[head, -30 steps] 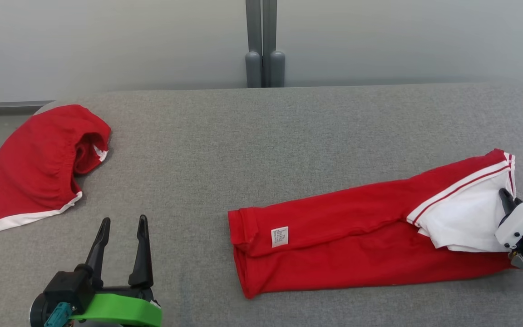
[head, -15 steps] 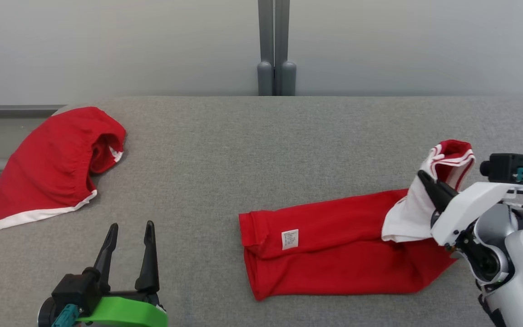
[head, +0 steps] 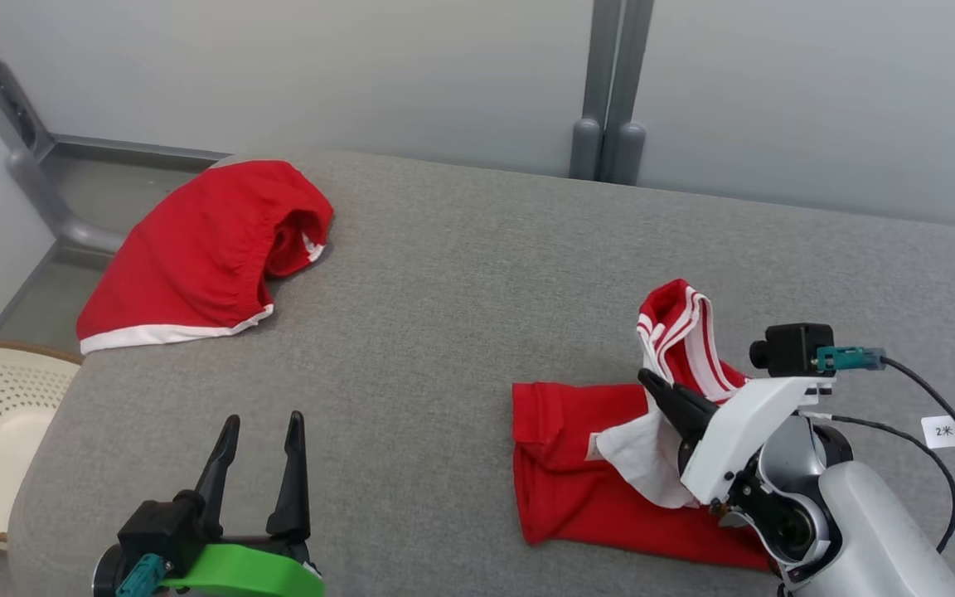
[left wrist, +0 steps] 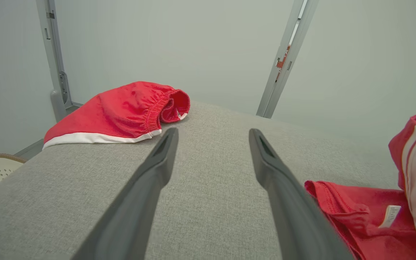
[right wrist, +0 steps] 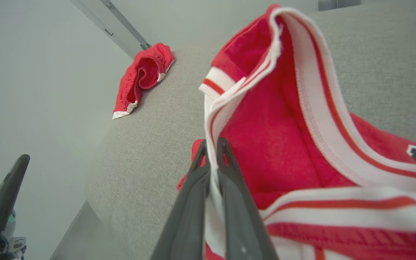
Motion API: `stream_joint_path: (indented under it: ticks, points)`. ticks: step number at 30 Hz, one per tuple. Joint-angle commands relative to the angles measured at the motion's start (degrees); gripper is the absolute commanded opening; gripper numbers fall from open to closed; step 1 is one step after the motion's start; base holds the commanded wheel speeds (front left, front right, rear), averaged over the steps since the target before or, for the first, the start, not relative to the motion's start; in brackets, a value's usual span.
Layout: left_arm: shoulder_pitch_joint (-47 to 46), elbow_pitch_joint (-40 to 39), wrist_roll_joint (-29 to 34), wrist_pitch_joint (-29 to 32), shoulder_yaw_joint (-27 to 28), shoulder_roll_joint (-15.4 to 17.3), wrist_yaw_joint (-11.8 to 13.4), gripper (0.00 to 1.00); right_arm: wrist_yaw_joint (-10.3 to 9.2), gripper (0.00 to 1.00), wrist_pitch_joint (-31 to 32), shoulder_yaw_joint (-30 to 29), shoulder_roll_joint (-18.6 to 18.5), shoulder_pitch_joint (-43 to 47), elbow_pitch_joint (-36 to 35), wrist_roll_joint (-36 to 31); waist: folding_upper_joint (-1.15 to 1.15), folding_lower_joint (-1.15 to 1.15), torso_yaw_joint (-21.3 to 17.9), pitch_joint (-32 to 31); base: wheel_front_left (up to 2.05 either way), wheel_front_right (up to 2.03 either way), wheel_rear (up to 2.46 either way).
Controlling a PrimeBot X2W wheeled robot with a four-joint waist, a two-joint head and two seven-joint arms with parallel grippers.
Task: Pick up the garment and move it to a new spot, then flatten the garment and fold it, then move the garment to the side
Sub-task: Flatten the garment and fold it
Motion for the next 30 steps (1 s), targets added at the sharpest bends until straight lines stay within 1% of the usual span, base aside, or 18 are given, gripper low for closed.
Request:
stream_joint_path:
  ticks: [1, 7, 13, 14, 16, 17, 18, 23, 27, 30]
  points:
    - [-1.02, 0.31, 0.04, 0.02, -0.18, 0.02, 0.01, 1.00, 0.04, 0.00, -0.36, 0.04, 0.31, 0.53, 0.83, -0.11, 0.00, 0.00, 2.79, 0.32, 0.00, 0.00, 0.00]
    - [-1.60, 0.87, -0.05, 0.02, -0.33, 0.02, -0.11, 1.00, 0.04, 0.00, -1.82, 1.52, 1.97, -1.33, 6.10, -0.19, 0.00, 0.00, 4.72, 0.89, 0.00, 0.00, 0.00]
    - [-1.87, 0.91, -0.04, 0.02, -0.01, 0.02, -0.12, 1.00, 0.04, 0.00, -3.92, 4.46, 3.10, -2.82, 9.96, 0.73, 0.00, 0.00, 4.62, 1.27, 0.00, 0.00, 0.00]
    - [-1.87, 1.01, -0.05, 0.02, 0.01, 0.02, -0.10, 1.00, 0.04, 0.07, -4.21, 4.97, 3.25, -3.05, 10.45, 0.89, 0.00, 0.00, 4.43, 1.30, 0.00, 0.00, 0.00]
    - [-1.95, 1.10, -0.16, 0.02, -0.07, 0.01, -0.06, 1.00, 0.04, 0.32, -4.75, 6.25, 3.46, -3.47, 11.26, 1.50, 0.00, 0.00, 3.88, 1.33, 0.00, 0.00, 0.00]
    - [-1.97, 1.14, -0.22, 0.02, -0.10, 0.02, -0.03, 1.00, 0.04, 0.91, -5.17, 6.88, 3.59, -3.70, 11.51, 1.93, 0.00, 0.00, 3.53, 1.27, 0.00, 0.00, 0.00]
    - [-1.95, 1.18, -0.27, 0.02, -0.11, 0.02, 0.02, 1.00, 0.03, 1.00, -5.57, 7.39, 3.67, -3.84, 11.56, 2.19, 0.00, 0.00, 3.21, 1.21, 0.00, 0.00, 0.00]
    - [-1.43, 1.43, -0.20, 0.02, 0.21, 0.02, 0.28, 1.00, 0.04, 1.00, -7.96, 10.39, 3.25, -4.05, 9.03, 5.60, 0.00, 0.00, 1.12, 0.19, 0.00, 0.00, 0.00]
    - [-0.48, 1.42, 0.06, 0.02, 0.58, 0.02, 0.31, 1.00, 0.03, 1.00, -10.39, 11.80, 1.68, -3.43, 4.67, 8.46, 0.00, 0.00, -0.82, -0.94, 0.00, 0.00, 0.00]
    - [-0.17, 1.11, -0.02, 0.01, 0.73, 0.02, 0.40, 1.00, 0.03, 1.00, -12.81, 11.59, -0.26, -3.15, 0.97, 9.82, 0.00, 0.00, -2.19, -1.37, 0.00, 0.00, 0.00]
